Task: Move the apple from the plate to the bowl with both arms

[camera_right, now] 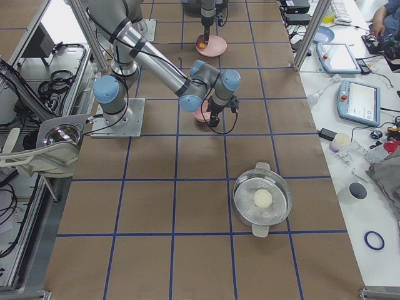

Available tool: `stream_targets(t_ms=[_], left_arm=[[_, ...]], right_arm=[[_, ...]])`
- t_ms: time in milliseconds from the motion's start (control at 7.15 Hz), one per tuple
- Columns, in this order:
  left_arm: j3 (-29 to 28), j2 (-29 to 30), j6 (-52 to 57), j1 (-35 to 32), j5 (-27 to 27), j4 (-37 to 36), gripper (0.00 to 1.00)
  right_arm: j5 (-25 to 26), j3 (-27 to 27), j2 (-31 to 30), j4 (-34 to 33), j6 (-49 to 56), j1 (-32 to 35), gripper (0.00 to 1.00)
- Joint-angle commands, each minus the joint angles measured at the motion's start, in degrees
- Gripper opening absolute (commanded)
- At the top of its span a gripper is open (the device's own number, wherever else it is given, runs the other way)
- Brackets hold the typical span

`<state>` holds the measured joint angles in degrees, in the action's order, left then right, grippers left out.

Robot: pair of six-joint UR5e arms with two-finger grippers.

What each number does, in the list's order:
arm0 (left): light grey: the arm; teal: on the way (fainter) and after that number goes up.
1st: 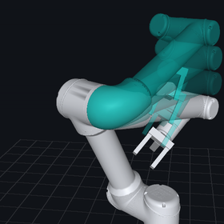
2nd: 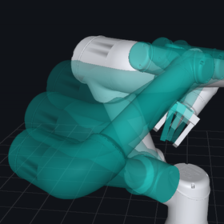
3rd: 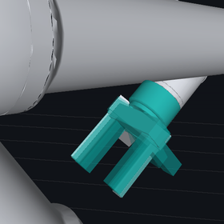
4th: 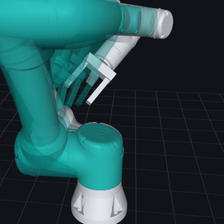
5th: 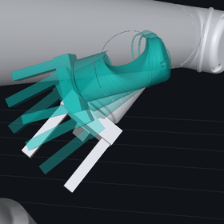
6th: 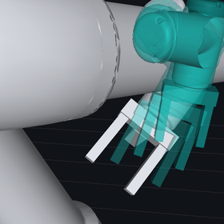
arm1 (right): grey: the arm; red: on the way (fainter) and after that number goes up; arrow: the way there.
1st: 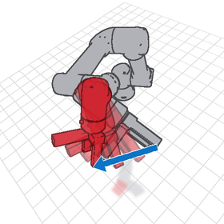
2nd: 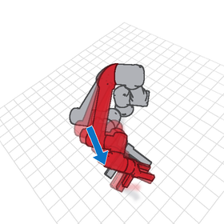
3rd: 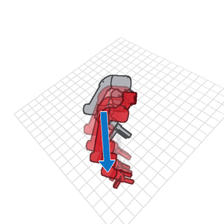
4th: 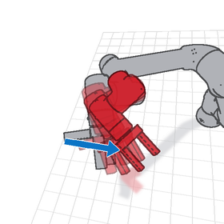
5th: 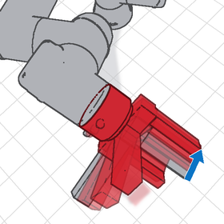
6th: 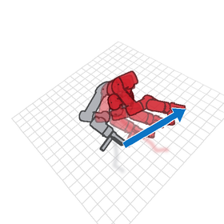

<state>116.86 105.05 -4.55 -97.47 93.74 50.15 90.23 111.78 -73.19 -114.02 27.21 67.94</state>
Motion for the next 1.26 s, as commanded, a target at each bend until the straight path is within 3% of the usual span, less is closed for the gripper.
stream_targets(t_ms=[0,140,280,419,699,978,1118], left_arm=[[0.47,1.64,0.15,-0.09,0.04,-0.32,0.94],[1.26,1.39,0.07,-0.09,0.13,-0.4,0.81],[1.61,1.04,-0.2,-0.43,0.3,-0.49,0.4],[1.44,0.86,-0.46,-0.53,2.22,-0.49,0.18],[0.22,-0.8,-0.02,-0.53,2.59,-0.67,0.11],[-3.9,-2.39,-0.11,-0.53,2.5,0.73,0.11],[-5.75,-2.83,0.06,-0.44,2.59,2.91,0.11]], right_arm=[[0.21,0.46,0.33,-0.77,-0.22,-0.09,0.11],[0.21,0.46,0.24,-0.42,-0.66,-0.01,0.0],[0.03,0.46,-0.02,0.8,-0.75,0.0,0.0],[-0.49,0.19,-0.37,4.38,-0.84,0.0,0.0],[-1.28,-1.55,-1.6,9.48,-4.07,0.6,0.0],[-10.48,-2.18,-2.05,13.99,-11.26,2.18,0.0],[-10.6,-2.18,-2.05,13.13,-12.52,5.93,0.0]])
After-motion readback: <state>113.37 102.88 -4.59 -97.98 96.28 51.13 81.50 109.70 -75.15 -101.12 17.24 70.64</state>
